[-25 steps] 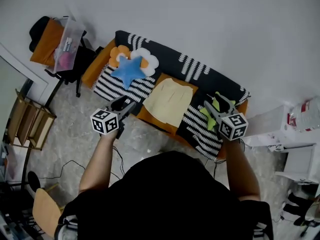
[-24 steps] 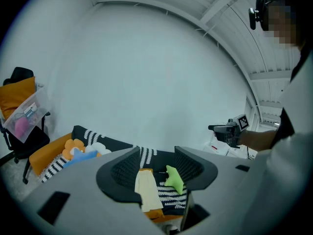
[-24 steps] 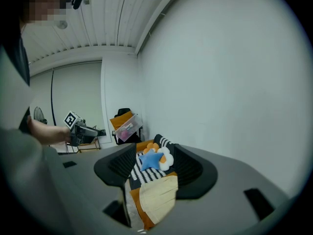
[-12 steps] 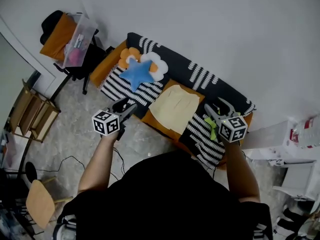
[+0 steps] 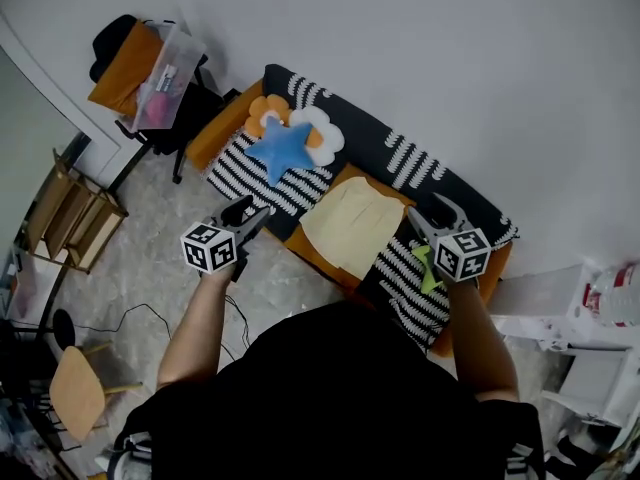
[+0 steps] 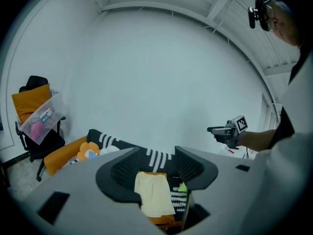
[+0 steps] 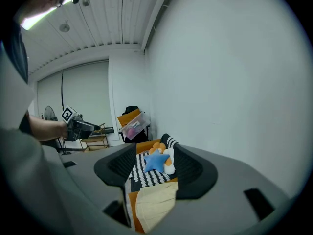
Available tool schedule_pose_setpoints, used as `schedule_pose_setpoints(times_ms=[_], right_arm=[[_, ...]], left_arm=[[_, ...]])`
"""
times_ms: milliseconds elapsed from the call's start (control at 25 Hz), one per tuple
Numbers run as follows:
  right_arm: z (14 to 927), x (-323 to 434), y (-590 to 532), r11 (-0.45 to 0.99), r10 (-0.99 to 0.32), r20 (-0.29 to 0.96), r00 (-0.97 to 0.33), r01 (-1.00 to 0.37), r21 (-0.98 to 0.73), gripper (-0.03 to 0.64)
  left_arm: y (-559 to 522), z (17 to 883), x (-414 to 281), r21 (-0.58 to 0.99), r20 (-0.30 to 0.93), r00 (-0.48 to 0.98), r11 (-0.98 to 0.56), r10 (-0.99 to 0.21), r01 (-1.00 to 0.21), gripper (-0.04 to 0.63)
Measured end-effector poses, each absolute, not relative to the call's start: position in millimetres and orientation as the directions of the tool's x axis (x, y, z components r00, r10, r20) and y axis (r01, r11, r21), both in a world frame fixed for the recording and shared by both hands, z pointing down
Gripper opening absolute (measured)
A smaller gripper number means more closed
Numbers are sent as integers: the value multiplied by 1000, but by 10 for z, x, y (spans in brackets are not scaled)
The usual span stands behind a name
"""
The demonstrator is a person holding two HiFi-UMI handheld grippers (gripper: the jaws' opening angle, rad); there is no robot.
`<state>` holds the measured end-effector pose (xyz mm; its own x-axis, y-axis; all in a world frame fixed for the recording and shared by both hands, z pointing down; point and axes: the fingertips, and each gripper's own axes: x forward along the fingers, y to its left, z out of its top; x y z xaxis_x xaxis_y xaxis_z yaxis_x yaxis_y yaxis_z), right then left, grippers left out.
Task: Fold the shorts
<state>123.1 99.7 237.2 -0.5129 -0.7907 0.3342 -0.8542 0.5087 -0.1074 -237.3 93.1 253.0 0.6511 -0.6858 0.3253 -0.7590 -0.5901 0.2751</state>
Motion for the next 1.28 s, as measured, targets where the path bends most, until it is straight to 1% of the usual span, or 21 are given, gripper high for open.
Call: schedule_pose_setpoints(times_ms=[320, 760, 1280], right_arm=[[2502, 1475, 434, 550, -752, 354, -556, -825, -128, 249], [2681, 1837, -368, 621, -683, 377, -625, -769, -151, 250], [3095, 2079, -1047, 733, -559, 383, -735, -655, -186, 250]], left_arm=[[589, 2589, -2197, 272, 344, 588, -522, -732, -808, 242], [172, 2698, -1764, 285, 368, 526, -446, -766, -849, 242], [6, 2847, -1403, 252, 400, 405, -326, -822, -911, 242]])
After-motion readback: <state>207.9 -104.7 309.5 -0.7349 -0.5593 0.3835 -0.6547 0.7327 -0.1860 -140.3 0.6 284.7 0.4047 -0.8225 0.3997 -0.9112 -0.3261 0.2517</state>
